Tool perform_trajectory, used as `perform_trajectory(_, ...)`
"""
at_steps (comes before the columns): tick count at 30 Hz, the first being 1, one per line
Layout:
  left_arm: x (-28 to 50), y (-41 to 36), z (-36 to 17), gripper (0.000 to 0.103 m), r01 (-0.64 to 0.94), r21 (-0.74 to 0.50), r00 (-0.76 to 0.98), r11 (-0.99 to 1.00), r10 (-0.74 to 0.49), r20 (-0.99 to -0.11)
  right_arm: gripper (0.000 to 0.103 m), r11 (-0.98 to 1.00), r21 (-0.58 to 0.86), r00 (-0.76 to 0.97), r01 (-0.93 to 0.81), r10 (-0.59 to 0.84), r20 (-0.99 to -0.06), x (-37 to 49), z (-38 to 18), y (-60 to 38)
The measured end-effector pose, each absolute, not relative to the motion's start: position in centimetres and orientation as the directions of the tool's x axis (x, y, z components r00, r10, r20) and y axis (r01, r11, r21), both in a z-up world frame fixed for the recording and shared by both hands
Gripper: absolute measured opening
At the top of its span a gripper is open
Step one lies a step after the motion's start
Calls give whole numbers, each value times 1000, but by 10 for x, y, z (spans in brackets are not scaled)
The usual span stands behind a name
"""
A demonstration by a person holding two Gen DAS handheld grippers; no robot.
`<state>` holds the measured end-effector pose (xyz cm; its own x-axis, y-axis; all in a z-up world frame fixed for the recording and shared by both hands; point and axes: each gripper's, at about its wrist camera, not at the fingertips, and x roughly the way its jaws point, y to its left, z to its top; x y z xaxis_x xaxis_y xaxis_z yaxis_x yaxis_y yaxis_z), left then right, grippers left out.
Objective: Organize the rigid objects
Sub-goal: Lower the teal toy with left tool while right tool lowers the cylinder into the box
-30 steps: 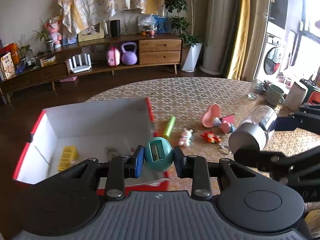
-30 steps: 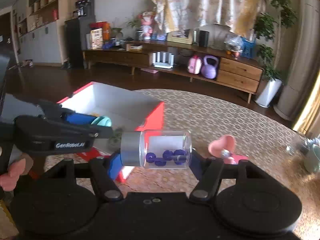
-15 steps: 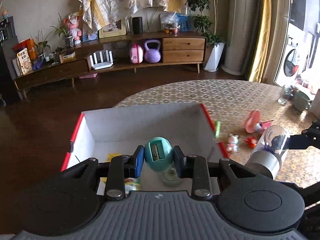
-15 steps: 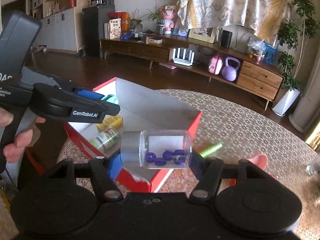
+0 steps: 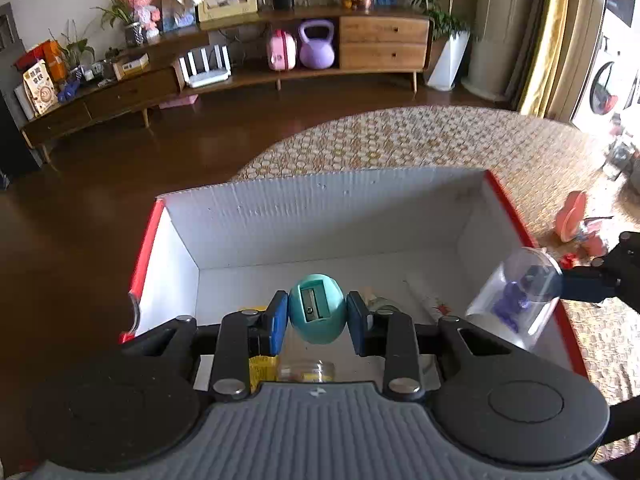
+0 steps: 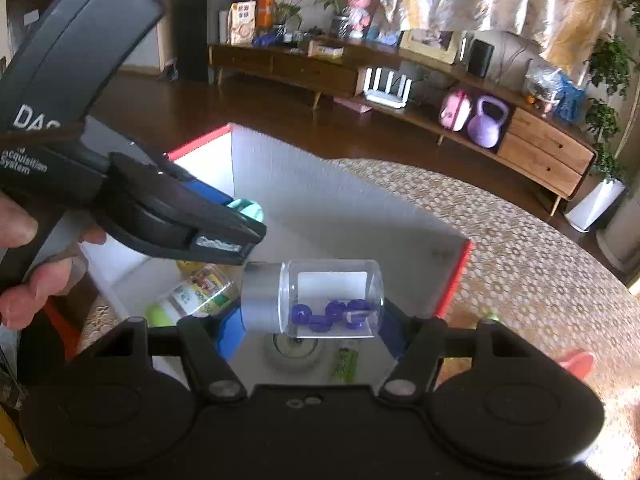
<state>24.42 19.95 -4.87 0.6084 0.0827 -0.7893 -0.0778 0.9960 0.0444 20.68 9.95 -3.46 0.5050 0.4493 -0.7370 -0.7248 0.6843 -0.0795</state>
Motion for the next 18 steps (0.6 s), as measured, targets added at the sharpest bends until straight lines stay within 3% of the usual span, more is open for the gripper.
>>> perform_trajectory(18, 317, 200, -93, 31, -19, 79, 424, 997, 80, -902, 66, 625, -36, 331, -780, 363, -871, 233, -72, 136)
